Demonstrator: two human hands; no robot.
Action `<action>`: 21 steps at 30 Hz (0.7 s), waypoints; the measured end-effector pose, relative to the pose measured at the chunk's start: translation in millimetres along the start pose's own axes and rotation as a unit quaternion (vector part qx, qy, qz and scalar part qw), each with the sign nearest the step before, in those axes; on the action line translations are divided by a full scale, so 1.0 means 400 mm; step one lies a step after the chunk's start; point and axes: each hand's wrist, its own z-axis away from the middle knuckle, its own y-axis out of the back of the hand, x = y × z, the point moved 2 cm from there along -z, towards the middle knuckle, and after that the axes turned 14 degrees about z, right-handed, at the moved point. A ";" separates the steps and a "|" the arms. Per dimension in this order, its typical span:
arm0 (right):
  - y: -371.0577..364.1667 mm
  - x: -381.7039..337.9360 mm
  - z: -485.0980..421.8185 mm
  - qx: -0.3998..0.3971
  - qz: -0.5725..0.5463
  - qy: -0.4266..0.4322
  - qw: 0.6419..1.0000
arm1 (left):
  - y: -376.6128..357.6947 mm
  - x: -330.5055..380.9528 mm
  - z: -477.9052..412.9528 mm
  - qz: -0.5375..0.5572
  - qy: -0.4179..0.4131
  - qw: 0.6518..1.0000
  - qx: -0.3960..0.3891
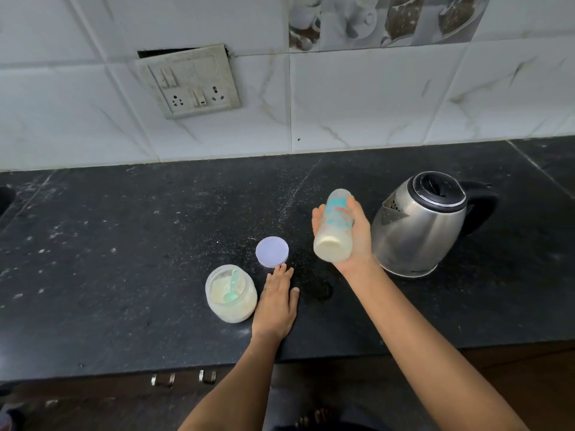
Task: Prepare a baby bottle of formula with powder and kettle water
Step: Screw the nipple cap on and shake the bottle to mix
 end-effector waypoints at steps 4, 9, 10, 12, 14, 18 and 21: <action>0.035 0.018 0.001 -0.119 0.007 -0.014 0.993 | -0.006 -0.008 -0.003 -0.009 -0.014 1.000 0.004; 0.013 -0.003 0.005 -0.087 0.023 -0.006 0.996 | -0.011 -0.013 -0.006 -0.011 -0.020 1.000 0.009; 0.009 -0.008 0.001 -0.067 -0.005 -0.008 0.998 | -0.009 -0.011 -0.006 -0.010 -0.021 1.000 0.011; -0.004 0.013 0.019 -0.098 0.016 -0.016 0.995 | -0.007 -0.008 -0.006 -0.009 -0.023 1.000 0.012; -0.012 0.052 0.052 -0.169 0.089 -0.022 0.981 | -0.008 -0.009 -0.006 -0.011 -0.028 1.000 0.008; -0.034 0.032 0.055 -0.152 0.079 0.012 0.985 | -0.012 -0.012 -0.006 -0.015 -0.026 0.999 0.012; -0.020 0.022 0.032 -0.056 -0.041 0.012 0.998 | -0.011 -0.011 -0.008 -0.014 -0.028 0.999 0.013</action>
